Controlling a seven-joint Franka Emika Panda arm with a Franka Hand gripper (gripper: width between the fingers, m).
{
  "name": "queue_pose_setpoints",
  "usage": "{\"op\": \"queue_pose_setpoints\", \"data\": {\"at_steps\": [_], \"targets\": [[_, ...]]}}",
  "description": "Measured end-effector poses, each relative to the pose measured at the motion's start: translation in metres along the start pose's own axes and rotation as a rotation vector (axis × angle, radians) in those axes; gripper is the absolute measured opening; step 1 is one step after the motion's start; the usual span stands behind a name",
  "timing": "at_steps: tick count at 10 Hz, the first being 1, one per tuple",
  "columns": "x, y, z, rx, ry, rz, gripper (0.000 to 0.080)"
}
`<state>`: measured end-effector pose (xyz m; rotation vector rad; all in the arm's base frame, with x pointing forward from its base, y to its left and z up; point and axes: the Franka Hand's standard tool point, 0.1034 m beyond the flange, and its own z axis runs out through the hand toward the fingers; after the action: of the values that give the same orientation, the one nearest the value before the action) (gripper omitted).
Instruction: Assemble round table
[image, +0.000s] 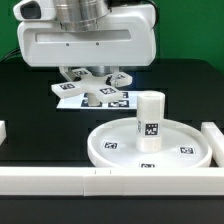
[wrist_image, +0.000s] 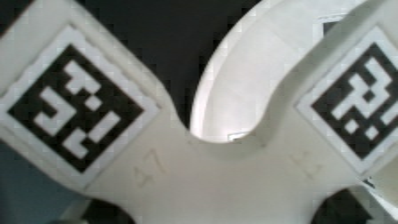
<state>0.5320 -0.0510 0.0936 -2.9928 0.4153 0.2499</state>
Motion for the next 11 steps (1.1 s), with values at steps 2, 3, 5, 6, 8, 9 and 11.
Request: {"op": "queue_pose_setpoints", "data": {"at_steps": [2, 3, 5, 6, 8, 9, 11], "targets": [[-0.008, -0.038, -0.025, 0.012, -0.033, 0.108, 0.0453], [-0.008, -0.058, -0.036, 0.02, -0.013, 0.1, 0.0453], [-0.006, -0.089, -0.045, 0.022, -0.003, 0.137, 0.0453], [-0.006, -0.1, -0.046, 0.023, 0.003, 0.12, 0.0453], [-0.006, -0.098, -0.045, 0.023, 0.003, 0.119, 0.0453], [-0.005, -0.098, -0.044, 0.023, 0.007, 0.117, 0.0453], [-0.006, -0.096, -0.031, 0.018, 0.053, 0.092, 0.0453]]}}
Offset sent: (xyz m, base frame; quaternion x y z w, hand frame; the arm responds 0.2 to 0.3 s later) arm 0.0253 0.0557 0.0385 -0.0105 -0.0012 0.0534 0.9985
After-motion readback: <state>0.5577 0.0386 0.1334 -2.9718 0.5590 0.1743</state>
